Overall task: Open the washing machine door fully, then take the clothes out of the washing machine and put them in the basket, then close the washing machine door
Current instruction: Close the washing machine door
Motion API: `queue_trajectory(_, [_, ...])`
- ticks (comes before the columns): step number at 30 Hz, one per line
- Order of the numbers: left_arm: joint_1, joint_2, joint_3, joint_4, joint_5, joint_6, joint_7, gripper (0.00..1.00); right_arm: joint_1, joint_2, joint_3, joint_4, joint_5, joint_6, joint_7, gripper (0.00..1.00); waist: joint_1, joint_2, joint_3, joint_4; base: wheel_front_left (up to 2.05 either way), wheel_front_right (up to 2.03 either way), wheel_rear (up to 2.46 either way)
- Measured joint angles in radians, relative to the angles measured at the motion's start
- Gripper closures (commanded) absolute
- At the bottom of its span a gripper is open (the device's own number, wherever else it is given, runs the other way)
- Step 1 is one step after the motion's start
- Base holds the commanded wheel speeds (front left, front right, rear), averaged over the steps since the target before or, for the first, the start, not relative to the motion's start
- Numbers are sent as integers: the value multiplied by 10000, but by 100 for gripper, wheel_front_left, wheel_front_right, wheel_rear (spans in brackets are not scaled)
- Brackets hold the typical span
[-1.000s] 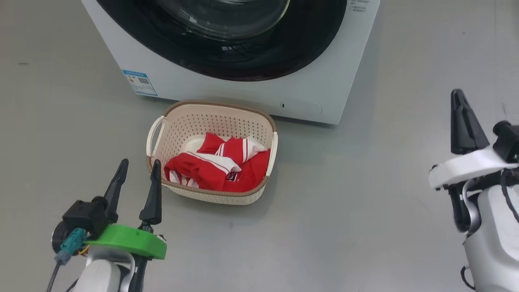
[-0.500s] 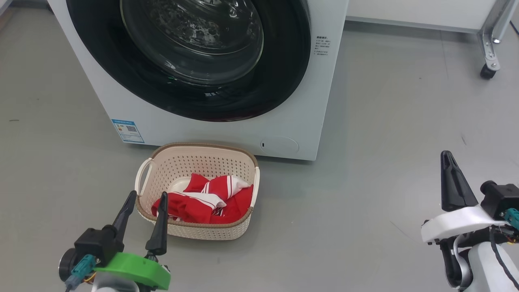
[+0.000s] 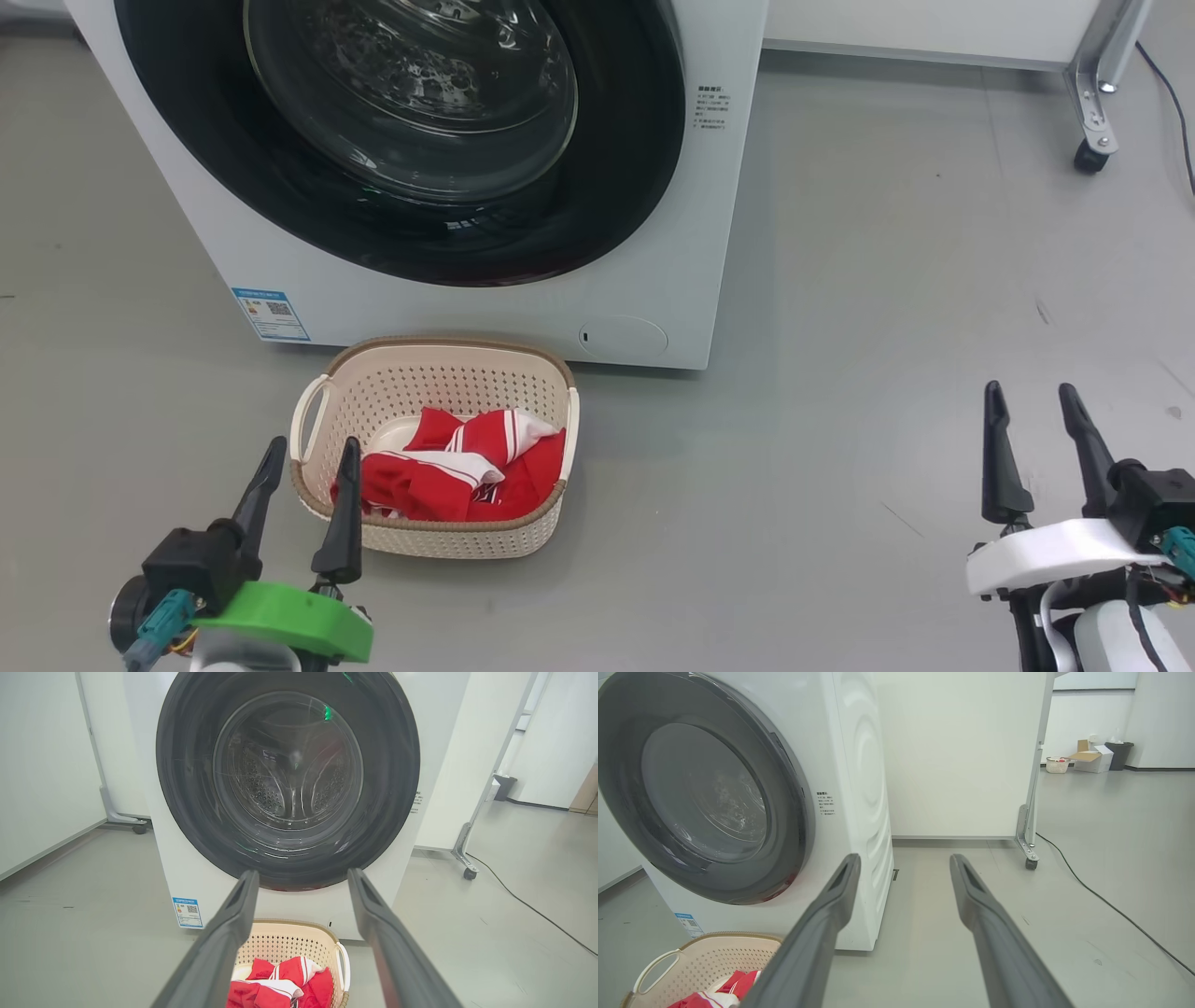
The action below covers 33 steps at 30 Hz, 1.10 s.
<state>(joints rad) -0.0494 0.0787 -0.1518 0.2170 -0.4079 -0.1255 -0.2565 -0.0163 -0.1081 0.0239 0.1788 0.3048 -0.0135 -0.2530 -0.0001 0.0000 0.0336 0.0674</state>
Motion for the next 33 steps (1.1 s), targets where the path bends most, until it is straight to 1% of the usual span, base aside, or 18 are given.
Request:
queue_trajectory(3, [-2, -6, -13, -67, 48, 0, 0, 0, 140, -15, -96, -226, -84, -159, 0, 0, 0, 0, 18, -28, 0, 0, 0])
queue_trajectory(7, [-3, -13, 186, -146, 44, 0, 0, 0, 354, 10, -100, -454, -96, -159, 0, 0, 0, 0, 62, -95, 0, 0, 0])
queue_trajectory(14, [-3, -38, 148, -125, 94, 0, 0, 0, 667, 63, -155, -642, -159, -173, 0, 0, 0, 0, 91, -155, 0, 0, 0])
queue_trajectory(24, [-4, -88, -265, -405, -336, 0, 0, 0, 761, 123, -111, -941, -192, -169, 0, 0, 0, 0, 97, -172, 0, 0, 0])
queue_trajectory(33, [-3, -4, -380, -387, -318, 0, 0, 0, 883, 155, -113, -1014, -249, -169, 0, 0, 0, 0, 94, -184, 0, 0, 0])
